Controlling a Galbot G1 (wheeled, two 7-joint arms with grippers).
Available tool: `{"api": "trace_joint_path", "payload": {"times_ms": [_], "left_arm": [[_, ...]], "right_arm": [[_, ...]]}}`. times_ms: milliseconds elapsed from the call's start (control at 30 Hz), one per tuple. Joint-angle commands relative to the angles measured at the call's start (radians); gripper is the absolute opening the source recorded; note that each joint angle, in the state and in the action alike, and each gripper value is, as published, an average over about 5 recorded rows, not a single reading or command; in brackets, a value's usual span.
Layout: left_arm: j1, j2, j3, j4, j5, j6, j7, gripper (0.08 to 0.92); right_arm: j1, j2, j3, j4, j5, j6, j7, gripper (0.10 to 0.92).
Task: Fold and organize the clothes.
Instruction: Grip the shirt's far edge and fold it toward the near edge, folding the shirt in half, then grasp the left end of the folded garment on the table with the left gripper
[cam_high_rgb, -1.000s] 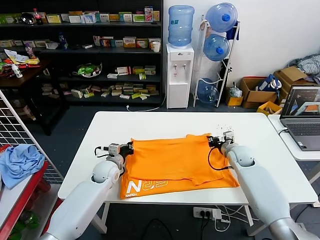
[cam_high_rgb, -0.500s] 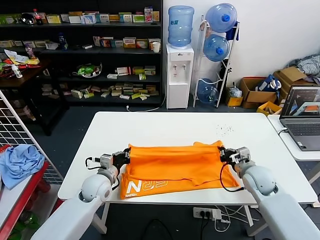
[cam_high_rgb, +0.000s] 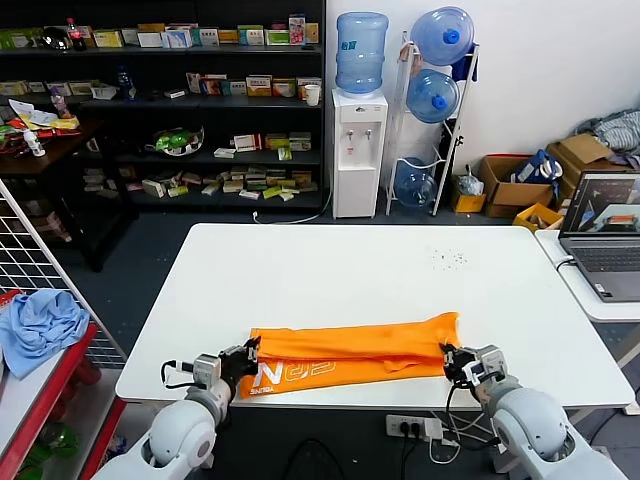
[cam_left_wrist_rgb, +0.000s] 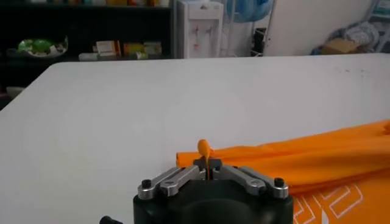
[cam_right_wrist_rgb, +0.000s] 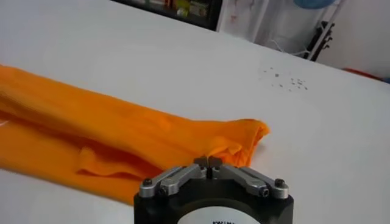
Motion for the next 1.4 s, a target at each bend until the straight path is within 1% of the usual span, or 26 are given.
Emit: {"api": "trace_joint_path", "payload": {"times_ms": [33,267,600,700,733,800,867,967,1400], "left_arm": [[0.094,-0.002,-0.020,-0.051,0.042,-0.015,-0.020,0.206],[0.075,-0.009,-0.050,-0.027,-0.006,-0.017,-0.024,0.405],[0.059,-0.051,-0.073,0.018,-0.172,0.015,-0.046,0.699],[0.054,-0.060,-0.073,0.034,-0.190,0.025,-0.048,0.776],[0.055,-0.062,-0.073,0.037,-0.194,0.028,-0.048,0.794],[0.058,-0.064,-0.071,0.037,-0.196,0.031,-0.048,0.809],[0.060,-0.066,-0.068,0.037,-0.195,0.033,-0.047,0.793],[0.056,-0.071,-0.065,0.044,-0.189,0.032,-0.046,0.722],[0.051,-0.071,-0.053,0.017,-0.147,0.019,-0.024,0.341]], "right_arm": [[-0.072,-0.013,0.012,0.064,0.005,-0.018,0.025,0.199],[-0.060,-0.012,0.011,0.075,0.010,-0.012,0.030,0.397],[-0.051,-0.012,0.005,0.074,0.013,-0.011,0.031,0.683],[-0.050,-0.013,0.005,0.077,0.016,-0.012,0.032,0.766],[-0.049,-0.014,0.006,0.079,0.017,-0.012,0.032,0.789],[-0.048,-0.015,0.007,0.082,0.021,-0.013,0.033,0.811],[-0.047,-0.016,0.007,0.084,0.024,-0.013,0.034,0.820],[-0.044,-0.015,0.007,0.085,0.026,-0.014,0.035,0.822],[-0.028,-0.010,0.010,0.087,0.034,-0.011,0.045,0.823]]}}
